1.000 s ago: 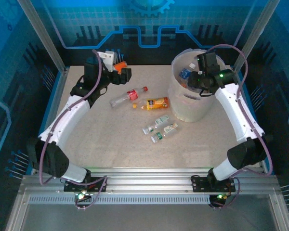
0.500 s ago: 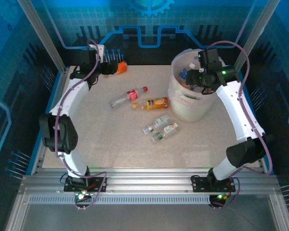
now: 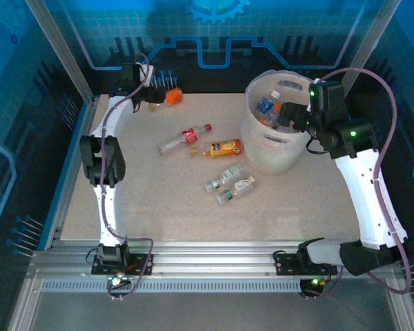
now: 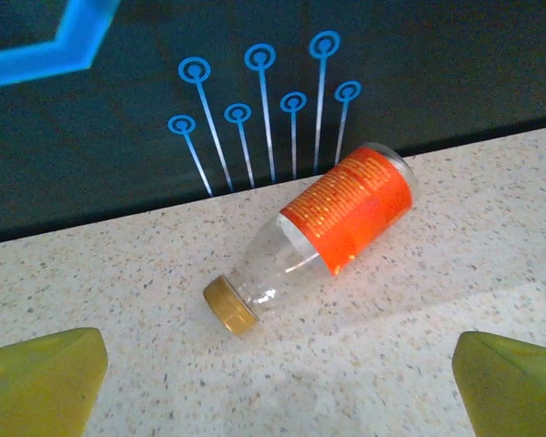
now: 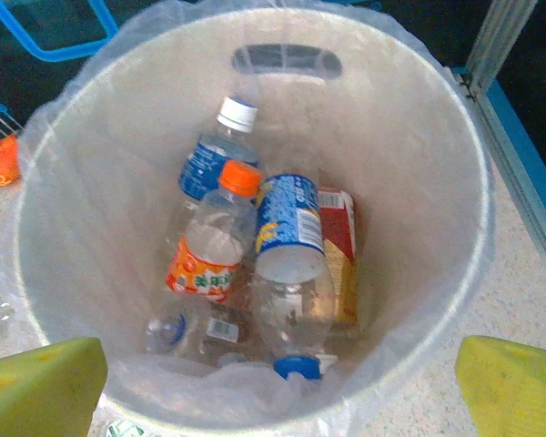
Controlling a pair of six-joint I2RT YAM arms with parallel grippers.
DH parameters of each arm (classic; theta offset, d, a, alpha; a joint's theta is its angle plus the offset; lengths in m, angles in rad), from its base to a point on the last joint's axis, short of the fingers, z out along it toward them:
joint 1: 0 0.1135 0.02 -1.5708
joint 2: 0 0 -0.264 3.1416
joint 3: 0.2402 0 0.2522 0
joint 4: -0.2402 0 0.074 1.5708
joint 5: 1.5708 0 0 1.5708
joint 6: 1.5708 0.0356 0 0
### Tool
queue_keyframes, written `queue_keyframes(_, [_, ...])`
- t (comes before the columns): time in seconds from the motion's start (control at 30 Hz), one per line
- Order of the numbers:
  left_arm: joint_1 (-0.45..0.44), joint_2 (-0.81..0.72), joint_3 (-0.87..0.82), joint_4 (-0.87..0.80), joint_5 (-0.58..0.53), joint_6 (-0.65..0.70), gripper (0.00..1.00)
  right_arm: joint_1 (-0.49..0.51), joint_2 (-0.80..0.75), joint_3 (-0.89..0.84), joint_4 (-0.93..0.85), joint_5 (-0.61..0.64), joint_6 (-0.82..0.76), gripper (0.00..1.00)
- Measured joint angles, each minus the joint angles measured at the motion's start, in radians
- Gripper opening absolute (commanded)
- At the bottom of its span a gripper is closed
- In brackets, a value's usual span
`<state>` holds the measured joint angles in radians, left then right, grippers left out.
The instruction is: Put the plastic bottles in the bin
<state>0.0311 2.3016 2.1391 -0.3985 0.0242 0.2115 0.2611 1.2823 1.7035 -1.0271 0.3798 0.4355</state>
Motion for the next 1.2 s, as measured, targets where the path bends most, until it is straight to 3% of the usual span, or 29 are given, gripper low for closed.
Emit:
queue_keyframes(0.3, [0.08, 0.169, 0.141, -0.016, 0.145, -0.084, 0.99, 0.0, -0.113, -0.139, 0.018, 0.063, 0.083, 1.0])
queue_keyframes(0.73, [0.137, 0.349, 0.29, 0.082, 0.339, -0.332, 0.99, 0.002, -0.18, -0.186, 0.056, 0.12, 0.138, 1.0])
queue_keyframes(1.2, [0.128, 0.47, 0.381, 0.172, 0.391, -0.472, 0.99, 0.014, -0.158, -0.187, 0.06, 0.137, 0.141, 1.0])
